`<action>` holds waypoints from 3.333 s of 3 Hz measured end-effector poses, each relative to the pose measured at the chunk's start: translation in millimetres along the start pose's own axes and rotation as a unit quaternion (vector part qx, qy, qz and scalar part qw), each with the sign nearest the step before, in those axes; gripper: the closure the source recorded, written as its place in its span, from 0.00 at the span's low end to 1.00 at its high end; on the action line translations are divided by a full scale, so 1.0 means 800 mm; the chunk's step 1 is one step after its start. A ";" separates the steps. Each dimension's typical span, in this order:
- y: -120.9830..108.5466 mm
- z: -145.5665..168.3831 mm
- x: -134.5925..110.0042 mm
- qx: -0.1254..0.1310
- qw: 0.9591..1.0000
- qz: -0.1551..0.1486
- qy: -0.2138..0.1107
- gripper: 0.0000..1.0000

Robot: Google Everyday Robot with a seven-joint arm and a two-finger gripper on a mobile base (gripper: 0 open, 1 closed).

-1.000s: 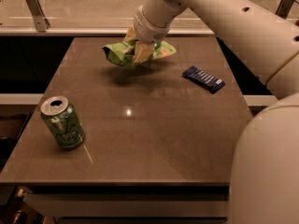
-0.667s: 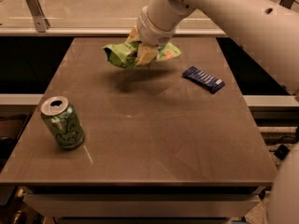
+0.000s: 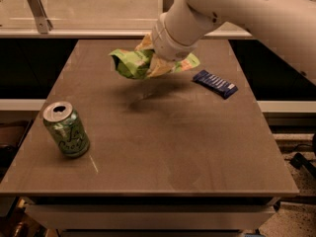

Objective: Move green rice chip bag near green can

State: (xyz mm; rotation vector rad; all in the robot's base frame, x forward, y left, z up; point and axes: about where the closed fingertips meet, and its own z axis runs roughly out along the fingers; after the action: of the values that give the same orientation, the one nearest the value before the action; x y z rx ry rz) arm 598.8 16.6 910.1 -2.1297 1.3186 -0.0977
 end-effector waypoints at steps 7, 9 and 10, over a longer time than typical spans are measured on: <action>0.140 -0.020 -0.094 0.030 0.997 0.069 0.027 1.00; 0.140 -0.022 -0.098 0.031 0.997 0.067 0.027 0.59; 0.139 -0.023 -0.099 0.032 0.997 0.065 0.028 0.35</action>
Offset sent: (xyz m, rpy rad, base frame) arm -0.0790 -0.0217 -0.0034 0.0432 -0.0726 -0.0941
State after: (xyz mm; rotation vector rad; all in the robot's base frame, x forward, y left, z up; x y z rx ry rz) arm 465.2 40.0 884.6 -1.9955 1.4639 -0.1431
